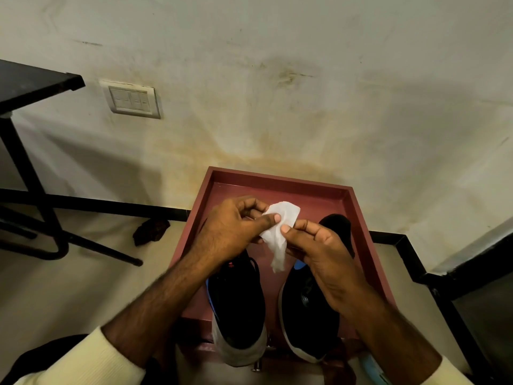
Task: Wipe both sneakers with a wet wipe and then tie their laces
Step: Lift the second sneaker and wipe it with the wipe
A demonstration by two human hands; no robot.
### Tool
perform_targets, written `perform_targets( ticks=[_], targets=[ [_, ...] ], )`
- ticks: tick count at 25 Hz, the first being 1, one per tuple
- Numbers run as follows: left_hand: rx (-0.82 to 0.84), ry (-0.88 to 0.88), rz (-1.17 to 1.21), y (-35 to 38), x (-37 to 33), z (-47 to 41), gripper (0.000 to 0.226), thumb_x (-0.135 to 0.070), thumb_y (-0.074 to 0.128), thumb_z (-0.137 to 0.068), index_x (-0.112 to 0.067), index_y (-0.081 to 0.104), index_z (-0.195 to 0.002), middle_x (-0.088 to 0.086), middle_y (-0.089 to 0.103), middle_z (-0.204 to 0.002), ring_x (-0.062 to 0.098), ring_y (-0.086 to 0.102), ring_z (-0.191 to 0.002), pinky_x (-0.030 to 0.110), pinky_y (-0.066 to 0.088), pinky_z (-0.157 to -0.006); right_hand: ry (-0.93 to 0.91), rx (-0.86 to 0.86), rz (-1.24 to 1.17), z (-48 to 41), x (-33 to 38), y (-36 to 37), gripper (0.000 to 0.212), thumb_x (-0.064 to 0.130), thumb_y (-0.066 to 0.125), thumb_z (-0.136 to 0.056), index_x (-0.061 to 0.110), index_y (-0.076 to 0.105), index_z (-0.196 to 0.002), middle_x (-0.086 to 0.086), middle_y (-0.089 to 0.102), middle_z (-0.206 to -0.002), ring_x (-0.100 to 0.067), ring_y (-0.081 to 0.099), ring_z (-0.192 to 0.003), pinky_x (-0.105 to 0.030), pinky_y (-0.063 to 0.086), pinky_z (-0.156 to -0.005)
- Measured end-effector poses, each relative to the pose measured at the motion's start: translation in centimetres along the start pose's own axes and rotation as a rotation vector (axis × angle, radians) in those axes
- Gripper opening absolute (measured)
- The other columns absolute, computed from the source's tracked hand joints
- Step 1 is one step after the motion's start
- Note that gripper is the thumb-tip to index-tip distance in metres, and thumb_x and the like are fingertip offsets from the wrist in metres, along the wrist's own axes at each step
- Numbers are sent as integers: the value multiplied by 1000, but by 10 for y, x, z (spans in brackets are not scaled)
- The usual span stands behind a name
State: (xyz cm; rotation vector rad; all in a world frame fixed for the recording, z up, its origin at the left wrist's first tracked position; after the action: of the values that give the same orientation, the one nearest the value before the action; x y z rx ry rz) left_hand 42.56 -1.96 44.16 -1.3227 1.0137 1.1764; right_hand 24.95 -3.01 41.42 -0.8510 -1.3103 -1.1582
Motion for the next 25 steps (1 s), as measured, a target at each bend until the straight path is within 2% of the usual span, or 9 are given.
perform_targets(
  ticks=[4, 7, 9, 11, 14, 16, 18, 21, 25],
  targets=[
    [97, -61, 172, 6, -2, -5, 23, -27, 75, -92, -6, 76, -102, 15, 78, -92, 18, 72, -77, 27, 59, -67, 28, -100, 10, -4, 0, -13, 17, 20, 71, -97, 5, 78, -103, -22, 78, -106, -31, 72, -94, -32, 58, -84],
    [203, -141, 282, 8, -1, -6, 33, -36, 72, -92, -9, 76, -111, 8, 79, -106, 23, 74, -96, 33, 59, -84, 67, -125, -85, -5, 2, -19, 12, 16, 71, -97, 7, 78, -97, -13, 78, -92, -24, 71, -83, -28, 60, -76],
    [323, -163, 218, 15, 2, -3, 35, -30, 77, -88, -15, 74, -119, 5, 79, -114, 23, 74, -108, 38, 58, -94, 65, -140, -92, -4, 3, -22, 12, 16, 70, -98, 9, 78, -104, -12, 81, -99, -28, 75, -89, -35, 61, -84],
    [321, -168, 159, 18, 7, -3, 34, -21, 80, -86, -15, 75, -119, 5, 79, -112, 23, 74, -108, 38, 58, -96, 60, -160, -88, -4, 5, -26, 16, 15, 69, -99, 9, 76, -112, -12, 81, -106, -32, 77, -99, -42, 60, -92],
    [189, -186, 188, 12, 11, -10, 29, -19, 79, -87, -8, 76, -114, 7, 80, -109, 24, 74, -103, 35, 58, -91, 63, -206, -72, -3, 5, -34, 15, 15, 70, -98, 10, 75, -112, -21, 78, -108, -35, 75, -98, -38, 63, -85],
    [168, -179, 209, 11, 11, -13, 29, -19, 78, -88, -6, 75, -113, 10, 79, -108, 22, 74, -98, 32, 59, -85, 63, -228, -63, -2, 5, -38, 13, 15, 71, -98, 10, 76, -109, -29, 73, -114, -35, 73, -96, -35, 64, -81],
    [166, -153, 215, 17, 9, -12, 28, -17, 78, -88, -4, 73, -112, 13, 79, -105, 23, 76, -94, 30, 62, -78, 59, -235, -74, 0, 8, -41, 14, 14, 69, -99, 10, 76, -110, -23, 77, -112, -38, 76, -103, -41, 64, -87],
    [111, -88, 167, 25, 4, -11, 28, -17, 79, -88, -3, 70, -111, 14, 77, -96, 21, 77, -83, 30, 61, -67, 58, -176, -147, 3, 15, -36, 21, 15, 67, -100, 13, 74, -119, -8, 81, -113, -31, 78, -106, -46, 62, -92],
    [127, -83, 224, 47, 0, -12, 37, -24, 78, -88, 3, 63, -109, 18, 72, -95, 21, 75, -77, 32, 61, -66, 63, -116, -135, 6, 21, -39, 31, 12, 71, -96, 13, 70, -127, -7, 80, -118, -28, 78, -107, -43, 65, -89]
  ],
)
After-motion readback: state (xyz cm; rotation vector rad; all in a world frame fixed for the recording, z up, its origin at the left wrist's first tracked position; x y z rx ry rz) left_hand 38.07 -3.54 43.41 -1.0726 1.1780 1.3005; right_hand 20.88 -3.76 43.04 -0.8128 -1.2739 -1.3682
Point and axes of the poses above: each hand's wrist, its own z-axis away from the middle knuckle, its own y-axis out of the palm, x = y × z, the point moved 6 cm from there along -z, towards the middle knuckle
